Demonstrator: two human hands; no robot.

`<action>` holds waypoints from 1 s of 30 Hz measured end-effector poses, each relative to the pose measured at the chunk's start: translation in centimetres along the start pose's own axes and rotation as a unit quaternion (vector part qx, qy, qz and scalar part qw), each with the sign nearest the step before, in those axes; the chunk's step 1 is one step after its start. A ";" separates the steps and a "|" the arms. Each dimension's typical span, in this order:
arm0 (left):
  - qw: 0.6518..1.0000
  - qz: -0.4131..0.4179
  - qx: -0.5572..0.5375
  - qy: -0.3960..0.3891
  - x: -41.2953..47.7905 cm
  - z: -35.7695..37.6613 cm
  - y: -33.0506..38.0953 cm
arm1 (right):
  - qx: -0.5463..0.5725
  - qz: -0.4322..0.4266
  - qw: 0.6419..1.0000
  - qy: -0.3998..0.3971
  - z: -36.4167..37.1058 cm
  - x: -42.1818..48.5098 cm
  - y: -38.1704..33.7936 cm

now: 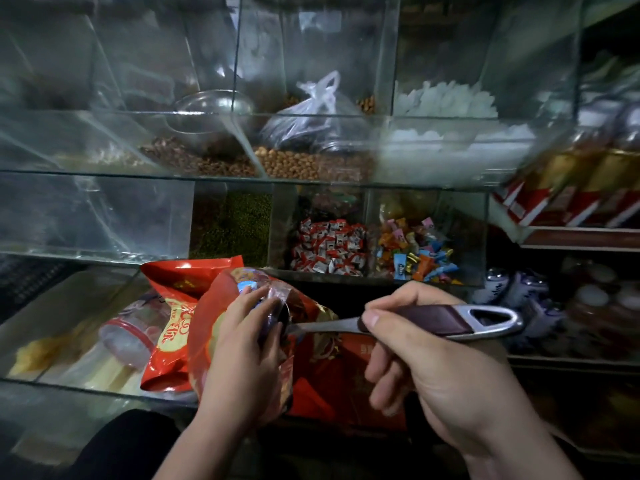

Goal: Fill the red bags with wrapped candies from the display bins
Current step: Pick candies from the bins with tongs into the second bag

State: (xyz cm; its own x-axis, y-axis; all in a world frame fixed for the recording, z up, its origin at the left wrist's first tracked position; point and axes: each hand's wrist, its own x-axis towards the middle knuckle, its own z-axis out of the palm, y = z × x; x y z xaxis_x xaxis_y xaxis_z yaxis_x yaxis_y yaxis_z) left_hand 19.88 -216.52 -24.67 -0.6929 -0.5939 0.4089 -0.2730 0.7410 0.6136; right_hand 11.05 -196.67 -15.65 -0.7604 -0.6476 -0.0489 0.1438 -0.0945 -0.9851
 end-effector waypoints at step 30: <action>0.964 0.088 0.076 -0.238 17.4 17.7 14.0 | -0.117 -0.188 0.932 0.286 -10.9 9.5 1.5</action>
State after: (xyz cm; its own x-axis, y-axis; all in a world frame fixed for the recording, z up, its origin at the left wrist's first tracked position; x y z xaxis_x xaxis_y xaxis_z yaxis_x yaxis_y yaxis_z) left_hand -7.83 -210.98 -20.95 -0.9553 -0.2709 0.1186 -0.1934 0.8758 0.4422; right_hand -2.85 -194.66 -19.41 -0.9523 -0.0868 0.2925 -0.2917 -0.0221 -0.9563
